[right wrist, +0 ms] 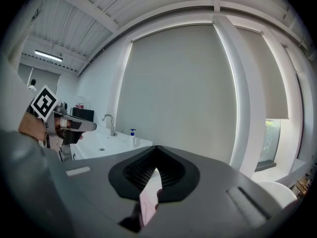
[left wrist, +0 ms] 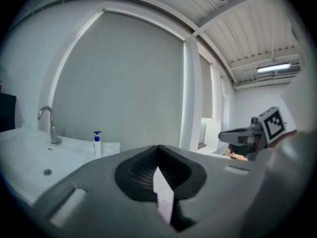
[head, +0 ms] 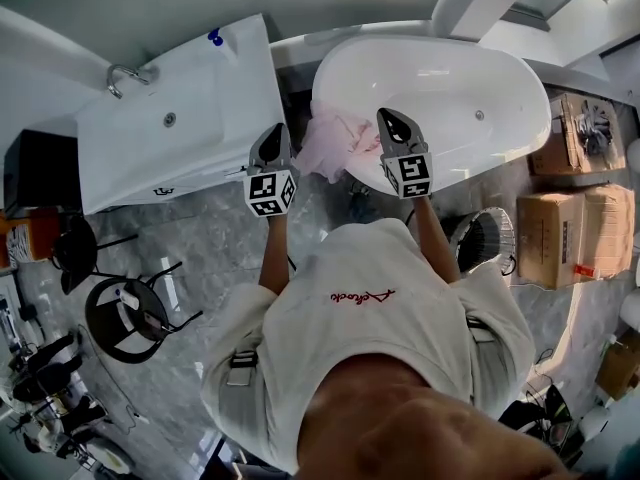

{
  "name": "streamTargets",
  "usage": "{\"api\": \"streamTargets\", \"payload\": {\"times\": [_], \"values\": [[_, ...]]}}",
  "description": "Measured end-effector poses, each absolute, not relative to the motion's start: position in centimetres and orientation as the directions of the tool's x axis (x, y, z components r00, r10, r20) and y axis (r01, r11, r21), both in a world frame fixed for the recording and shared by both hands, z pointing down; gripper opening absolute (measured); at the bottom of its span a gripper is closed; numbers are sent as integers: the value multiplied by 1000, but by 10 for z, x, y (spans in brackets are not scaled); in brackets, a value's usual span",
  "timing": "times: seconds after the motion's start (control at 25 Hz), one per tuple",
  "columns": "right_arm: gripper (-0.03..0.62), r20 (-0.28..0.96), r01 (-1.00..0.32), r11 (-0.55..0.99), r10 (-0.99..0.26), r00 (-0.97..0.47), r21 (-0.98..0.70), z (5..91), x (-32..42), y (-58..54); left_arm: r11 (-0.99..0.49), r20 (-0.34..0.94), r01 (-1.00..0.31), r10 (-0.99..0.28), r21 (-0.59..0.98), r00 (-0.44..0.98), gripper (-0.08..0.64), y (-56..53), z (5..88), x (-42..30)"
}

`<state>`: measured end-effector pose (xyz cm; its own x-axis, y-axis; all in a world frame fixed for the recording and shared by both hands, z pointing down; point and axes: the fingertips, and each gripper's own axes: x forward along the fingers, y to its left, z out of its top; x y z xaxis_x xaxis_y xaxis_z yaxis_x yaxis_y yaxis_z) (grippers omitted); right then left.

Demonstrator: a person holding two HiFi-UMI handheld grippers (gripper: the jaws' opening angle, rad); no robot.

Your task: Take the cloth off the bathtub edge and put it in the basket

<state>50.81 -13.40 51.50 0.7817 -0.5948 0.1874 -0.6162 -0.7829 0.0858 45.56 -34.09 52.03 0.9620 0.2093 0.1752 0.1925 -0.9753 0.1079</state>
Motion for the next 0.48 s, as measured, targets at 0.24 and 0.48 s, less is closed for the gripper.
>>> {"api": "streamTargets", "payload": {"times": [0.24,0.48], "values": [[6,173,-635,-768,-617,768,79,503,558,-135,-979,174,175,191,104,966,0,-337,511,503],[8,179,-657,-752,-640,747,56,509,610,-132,-984,196,149,165,96,967,0,-331,513,550]]}}
